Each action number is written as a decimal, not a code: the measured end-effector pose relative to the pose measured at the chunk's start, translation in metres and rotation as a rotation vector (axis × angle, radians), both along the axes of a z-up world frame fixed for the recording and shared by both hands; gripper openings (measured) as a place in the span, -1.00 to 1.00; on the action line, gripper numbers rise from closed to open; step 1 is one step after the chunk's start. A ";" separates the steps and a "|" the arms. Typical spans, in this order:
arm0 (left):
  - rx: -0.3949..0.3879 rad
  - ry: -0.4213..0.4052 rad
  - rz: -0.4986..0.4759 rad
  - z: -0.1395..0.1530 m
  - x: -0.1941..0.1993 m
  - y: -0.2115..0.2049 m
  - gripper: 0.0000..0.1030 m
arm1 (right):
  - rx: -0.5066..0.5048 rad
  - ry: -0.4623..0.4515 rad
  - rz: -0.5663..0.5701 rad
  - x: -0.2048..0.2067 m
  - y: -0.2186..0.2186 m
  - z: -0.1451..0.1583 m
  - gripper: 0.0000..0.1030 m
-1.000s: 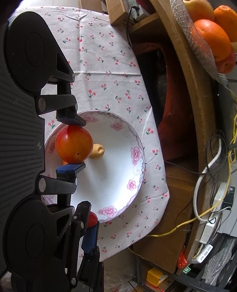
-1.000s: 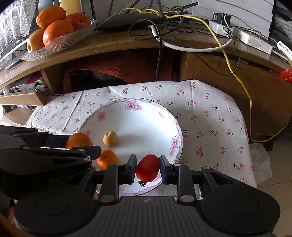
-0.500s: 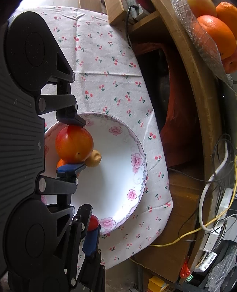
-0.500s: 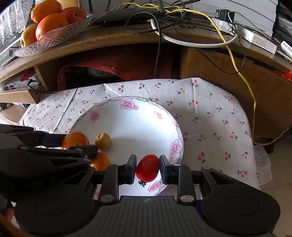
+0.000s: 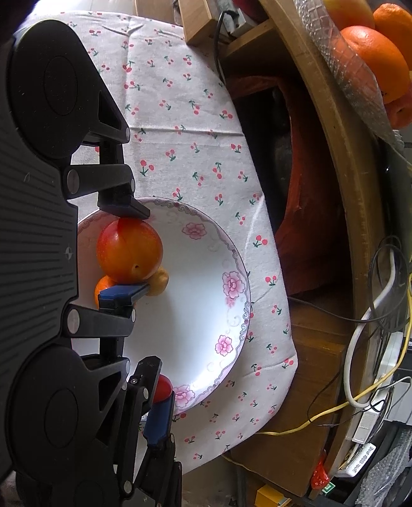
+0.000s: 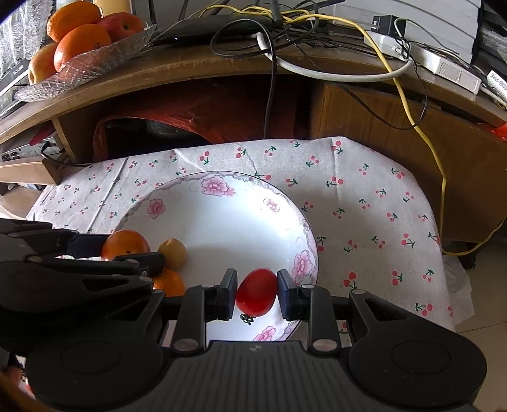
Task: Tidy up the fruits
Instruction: 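Lower both tomatoes into the bowl and open both tools to release them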
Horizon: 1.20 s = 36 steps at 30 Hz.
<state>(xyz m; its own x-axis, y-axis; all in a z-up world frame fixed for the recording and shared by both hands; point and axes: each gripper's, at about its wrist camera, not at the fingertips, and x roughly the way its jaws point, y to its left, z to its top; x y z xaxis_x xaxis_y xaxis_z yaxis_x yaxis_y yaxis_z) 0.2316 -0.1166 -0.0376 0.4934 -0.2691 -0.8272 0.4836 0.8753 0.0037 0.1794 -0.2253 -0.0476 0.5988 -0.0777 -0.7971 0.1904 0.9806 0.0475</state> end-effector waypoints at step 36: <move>-0.069 -0.001 0.030 0.006 -0.002 0.000 0.14 | 0.033 -0.044 -0.076 -0.001 -0.012 0.005 -0.41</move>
<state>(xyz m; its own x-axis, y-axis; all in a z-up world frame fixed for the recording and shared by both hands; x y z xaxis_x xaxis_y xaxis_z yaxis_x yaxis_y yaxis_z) 0.2300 -0.1164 -0.0318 0.5031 -0.3102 -0.8067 0.4571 0.8876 -0.0562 0.1788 -0.2374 -0.0429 0.6266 -0.0981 -0.7731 0.2612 0.9611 0.0897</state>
